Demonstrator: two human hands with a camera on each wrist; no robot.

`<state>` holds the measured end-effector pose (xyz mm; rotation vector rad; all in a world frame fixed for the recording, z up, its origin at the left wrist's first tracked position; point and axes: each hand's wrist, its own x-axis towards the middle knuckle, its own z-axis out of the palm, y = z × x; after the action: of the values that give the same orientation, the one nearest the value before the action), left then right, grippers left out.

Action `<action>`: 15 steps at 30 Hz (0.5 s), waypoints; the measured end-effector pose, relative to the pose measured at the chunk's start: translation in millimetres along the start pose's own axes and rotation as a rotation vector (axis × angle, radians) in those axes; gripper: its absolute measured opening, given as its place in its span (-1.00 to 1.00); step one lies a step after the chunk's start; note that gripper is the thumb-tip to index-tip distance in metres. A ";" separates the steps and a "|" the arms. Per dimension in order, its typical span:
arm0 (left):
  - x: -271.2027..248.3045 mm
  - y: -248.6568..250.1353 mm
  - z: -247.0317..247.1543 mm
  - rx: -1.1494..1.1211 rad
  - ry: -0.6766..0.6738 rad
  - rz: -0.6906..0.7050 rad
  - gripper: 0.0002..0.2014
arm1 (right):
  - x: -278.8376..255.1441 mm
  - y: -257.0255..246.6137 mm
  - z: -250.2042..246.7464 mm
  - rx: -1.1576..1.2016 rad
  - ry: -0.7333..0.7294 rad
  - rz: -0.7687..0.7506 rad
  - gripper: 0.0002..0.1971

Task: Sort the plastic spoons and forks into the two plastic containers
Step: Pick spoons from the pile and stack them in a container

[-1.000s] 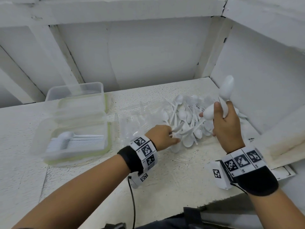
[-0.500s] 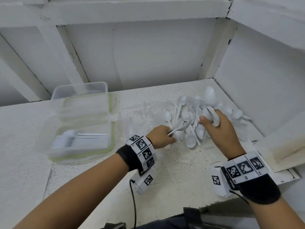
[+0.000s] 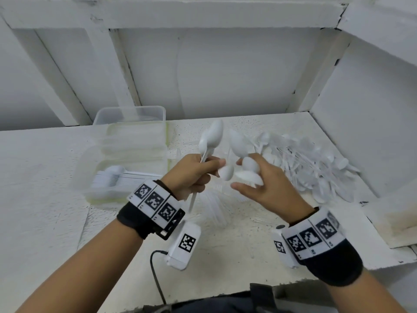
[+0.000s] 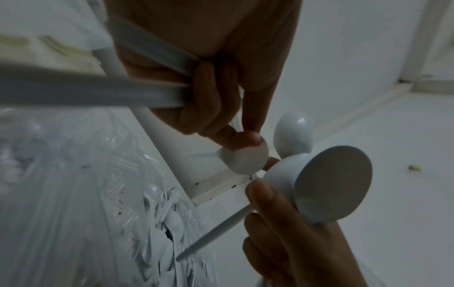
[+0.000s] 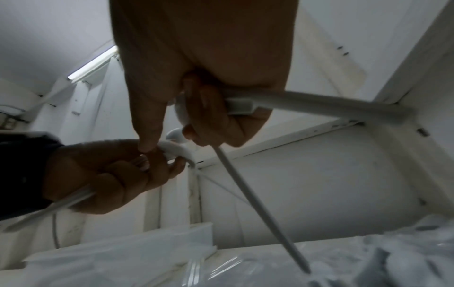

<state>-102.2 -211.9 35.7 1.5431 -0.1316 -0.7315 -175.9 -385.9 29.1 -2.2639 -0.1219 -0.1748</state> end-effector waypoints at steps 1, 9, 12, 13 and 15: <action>-4.0 -1.1 -2.8 -0.031 -0.008 -0.017 -0.82 | 1.9 -3.5 7.9 -0.032 -0.005 -0.026 -0.59; -28.7 -12.9 -22.6 -0.034 0.038 -0.045 -0.72 | 9.3 -23.1 45.5 -0.113 0.146 -0.236 -0.59; -35.9 -15.8 -27.1 0.141 0.141 -0.006 -0.44 | 13.1 -30.9 46.4 0.010 0.273 -0.124 -0.66; -38.6 -17.1 -27.3 0.198 0.175 0.020 -0.37 | 15.6 -33.4 46.0 0.066 0.301 -0.062 -0.75; -42.0 -21.5 -27.1 0.273 0.255 0.076 -0.37 | 20.8 -36.9 45.0 0.156 0.333 0.057 -0.80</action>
<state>-128.6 -164.7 29.2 1.8673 -0.1025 -0.4645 -157.0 -327.2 31.6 -2.0501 0.1019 -0.4905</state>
